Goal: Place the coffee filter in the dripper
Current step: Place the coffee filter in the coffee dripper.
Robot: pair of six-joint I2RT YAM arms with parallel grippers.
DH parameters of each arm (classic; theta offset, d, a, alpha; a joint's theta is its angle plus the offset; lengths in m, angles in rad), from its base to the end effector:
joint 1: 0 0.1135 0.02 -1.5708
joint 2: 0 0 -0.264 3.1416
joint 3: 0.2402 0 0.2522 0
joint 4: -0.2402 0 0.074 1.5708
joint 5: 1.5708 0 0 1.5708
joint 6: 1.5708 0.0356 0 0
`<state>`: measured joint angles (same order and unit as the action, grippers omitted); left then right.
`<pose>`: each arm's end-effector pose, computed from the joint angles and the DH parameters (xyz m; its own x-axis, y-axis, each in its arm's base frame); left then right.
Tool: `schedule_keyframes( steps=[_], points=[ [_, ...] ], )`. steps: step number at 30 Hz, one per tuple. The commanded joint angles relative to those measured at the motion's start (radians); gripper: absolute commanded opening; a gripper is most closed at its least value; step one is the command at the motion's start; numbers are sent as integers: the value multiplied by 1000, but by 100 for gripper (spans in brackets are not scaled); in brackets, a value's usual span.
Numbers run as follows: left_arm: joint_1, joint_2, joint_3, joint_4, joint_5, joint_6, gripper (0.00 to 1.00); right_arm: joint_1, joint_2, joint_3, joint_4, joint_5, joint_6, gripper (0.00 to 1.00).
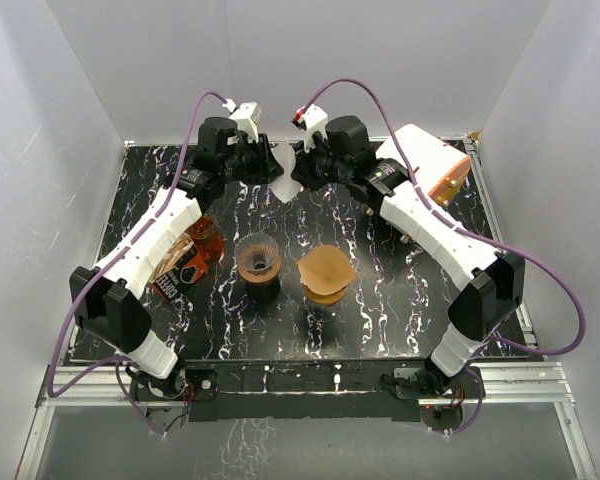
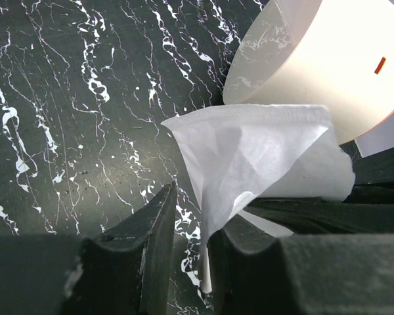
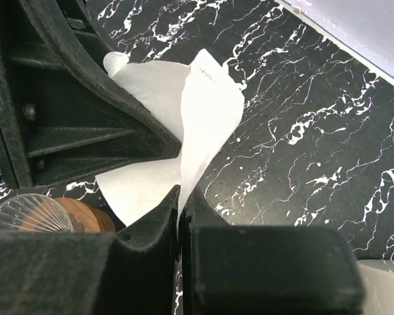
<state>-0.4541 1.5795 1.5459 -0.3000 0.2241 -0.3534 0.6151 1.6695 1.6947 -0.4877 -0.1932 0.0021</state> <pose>0.3307 -0.1702 0.3936 -0.4894 -0.1366 -0.8613 0.4765 0.7853 -0.3953 0.3120 0.2288 0.3938 -0.3659 -0.2560 -0.8948 -0.7059 0.7029 0.0875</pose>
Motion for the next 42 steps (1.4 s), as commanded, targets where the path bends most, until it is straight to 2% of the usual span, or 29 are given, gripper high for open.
schedule_keyframes(
  steps=[1,8,11,23,26,36,42],
  points=[
    [-5,-11,47,-4,4,16,21,5,-48,-8,60,10,-7,0],
    [-6,-15,40,3,14,24,0,5,-39,-7,56,38,-11,0],
    [-10,-16,33,7,20,18,0,6,-33,3,51,58,-11,1],
    [-28,-22,39,1,12,-8,0,14,-12,20,41,119,-20,18],
    [-31,-23,36,4,15,-9,0,18,-1,31,36,131,-26,20],
    [-33,-39,23,-4,-41,20,1,23,-3,37,34,154,-34,2],
    [-41,-39,29,-17,-104,59,3,23,-7,37,34,146,-34,0]
  ],
)
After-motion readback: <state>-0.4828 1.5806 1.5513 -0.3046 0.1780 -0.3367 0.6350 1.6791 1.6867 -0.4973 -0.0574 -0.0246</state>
